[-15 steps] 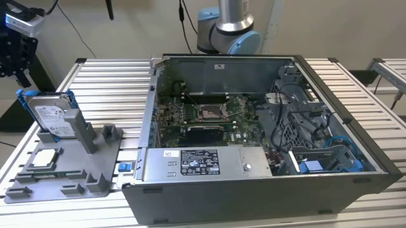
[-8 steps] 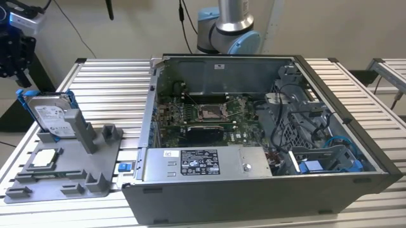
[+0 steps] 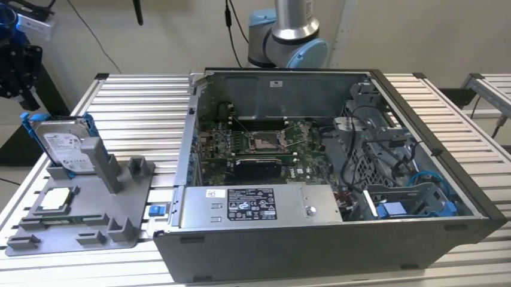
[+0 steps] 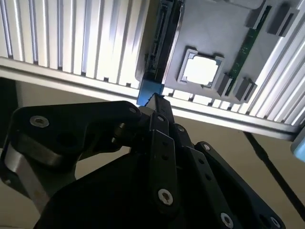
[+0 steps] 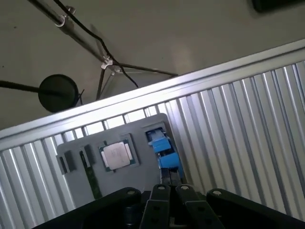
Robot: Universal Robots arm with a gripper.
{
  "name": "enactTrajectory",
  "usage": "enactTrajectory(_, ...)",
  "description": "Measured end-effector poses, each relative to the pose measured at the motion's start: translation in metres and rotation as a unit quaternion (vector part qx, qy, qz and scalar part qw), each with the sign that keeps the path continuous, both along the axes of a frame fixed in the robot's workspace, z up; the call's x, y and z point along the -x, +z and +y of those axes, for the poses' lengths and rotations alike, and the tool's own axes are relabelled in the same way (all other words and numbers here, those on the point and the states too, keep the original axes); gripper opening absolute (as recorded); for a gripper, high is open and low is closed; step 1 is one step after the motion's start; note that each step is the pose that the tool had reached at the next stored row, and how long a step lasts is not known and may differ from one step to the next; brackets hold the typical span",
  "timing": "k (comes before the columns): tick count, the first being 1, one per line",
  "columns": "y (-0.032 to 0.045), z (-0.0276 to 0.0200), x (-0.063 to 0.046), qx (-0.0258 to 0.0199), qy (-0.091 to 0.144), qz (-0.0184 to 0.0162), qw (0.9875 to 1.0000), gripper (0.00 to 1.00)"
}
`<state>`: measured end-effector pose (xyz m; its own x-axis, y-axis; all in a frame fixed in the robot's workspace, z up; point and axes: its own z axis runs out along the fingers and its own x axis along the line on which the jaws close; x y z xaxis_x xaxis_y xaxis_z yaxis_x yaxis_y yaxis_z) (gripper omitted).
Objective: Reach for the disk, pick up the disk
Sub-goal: 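Pick up the disk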
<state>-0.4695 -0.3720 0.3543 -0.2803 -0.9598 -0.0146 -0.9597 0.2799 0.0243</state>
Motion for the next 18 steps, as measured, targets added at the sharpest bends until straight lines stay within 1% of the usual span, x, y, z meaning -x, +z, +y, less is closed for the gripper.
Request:
enactTrajectory(3, -0.0002, 0.0000, 0.0000, 0.0000, 0.027, -0.0002, 0.9996, 0.00)
enactTrajectory(7, -0.0003, 0.0000, 0.0000, 0.0000, 0.060, -0.0002, 0.9982, 0.00)
enactTrajectory(12, -0.0004, 0.0000, 0.0000, 0.0000, 0.063, -0.0001, 0.9980, 0.00)
enactTrajectory(13, -0.0004, 0.0000, 0.0000, 0.0000, 0.064, -0.0002, 0.9980, 1.00)
enactTrajectory(16, -0.0008, 0.0001, -0.0001, 0.0000, 0.065, -0.0002, 0.9979, 1.00)
enactTrajectory(18, -0.0035, 0.0002, -0.0001, 0.0000, 0.065, -0.0002, 0.9979, 1.00)
